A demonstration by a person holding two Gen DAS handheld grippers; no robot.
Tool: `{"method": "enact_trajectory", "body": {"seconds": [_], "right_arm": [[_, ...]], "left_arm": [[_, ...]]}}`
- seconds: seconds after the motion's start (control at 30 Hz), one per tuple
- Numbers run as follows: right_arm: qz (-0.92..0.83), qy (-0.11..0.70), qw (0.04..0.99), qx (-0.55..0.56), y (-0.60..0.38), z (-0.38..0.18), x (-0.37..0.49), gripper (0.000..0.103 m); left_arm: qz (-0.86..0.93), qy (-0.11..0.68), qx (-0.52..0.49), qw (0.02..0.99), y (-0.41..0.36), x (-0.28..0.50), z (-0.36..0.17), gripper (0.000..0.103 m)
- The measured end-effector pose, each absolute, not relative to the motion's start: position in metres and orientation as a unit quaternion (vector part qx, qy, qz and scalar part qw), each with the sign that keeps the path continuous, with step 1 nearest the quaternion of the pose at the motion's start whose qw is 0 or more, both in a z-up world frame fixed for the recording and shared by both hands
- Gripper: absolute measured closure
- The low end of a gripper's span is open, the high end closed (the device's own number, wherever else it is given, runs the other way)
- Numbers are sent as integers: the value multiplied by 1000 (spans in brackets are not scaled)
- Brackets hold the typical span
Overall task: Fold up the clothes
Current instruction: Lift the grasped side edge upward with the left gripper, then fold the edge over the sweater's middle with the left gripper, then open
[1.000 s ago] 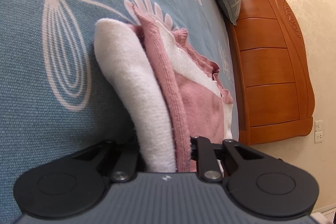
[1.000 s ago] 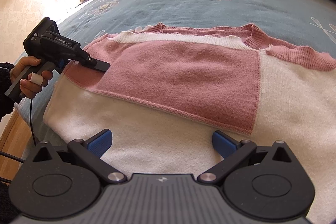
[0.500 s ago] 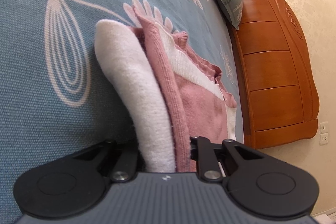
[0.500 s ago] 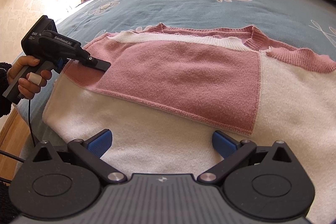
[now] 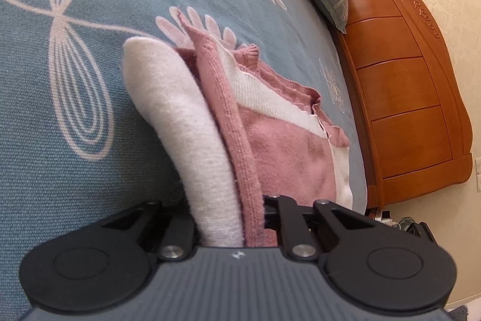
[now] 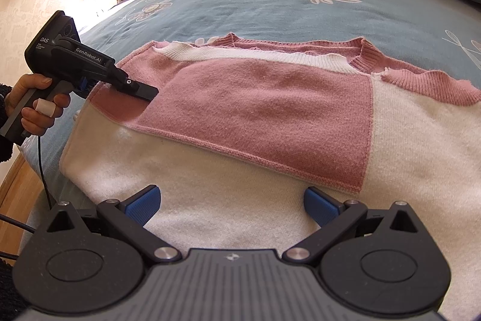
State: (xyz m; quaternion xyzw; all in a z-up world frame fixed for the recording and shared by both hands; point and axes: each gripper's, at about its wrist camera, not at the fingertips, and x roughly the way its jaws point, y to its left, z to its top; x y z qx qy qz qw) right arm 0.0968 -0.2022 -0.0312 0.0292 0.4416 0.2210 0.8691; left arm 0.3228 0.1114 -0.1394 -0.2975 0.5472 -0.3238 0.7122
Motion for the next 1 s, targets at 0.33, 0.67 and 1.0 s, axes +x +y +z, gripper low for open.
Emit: {"method": "enact_trajectory", "body": {"seconds": [0.33, 0.67, 1.0], "right_arm": [[216, 456, 862, 50, -206, -26, 100, 0], [213, 430, 875, 66, -219, -8, 84, 0], [207, 398, 889, 86, -244, 6, 66, 0]], "left_arm": [[-320, 530, -266, 738, 102, 314, -104, 91], [-326, 507, -225, 766, 82, 303, -52, 91], [-353, 487, -188, 776, 40, 295, 6, 91]]}}
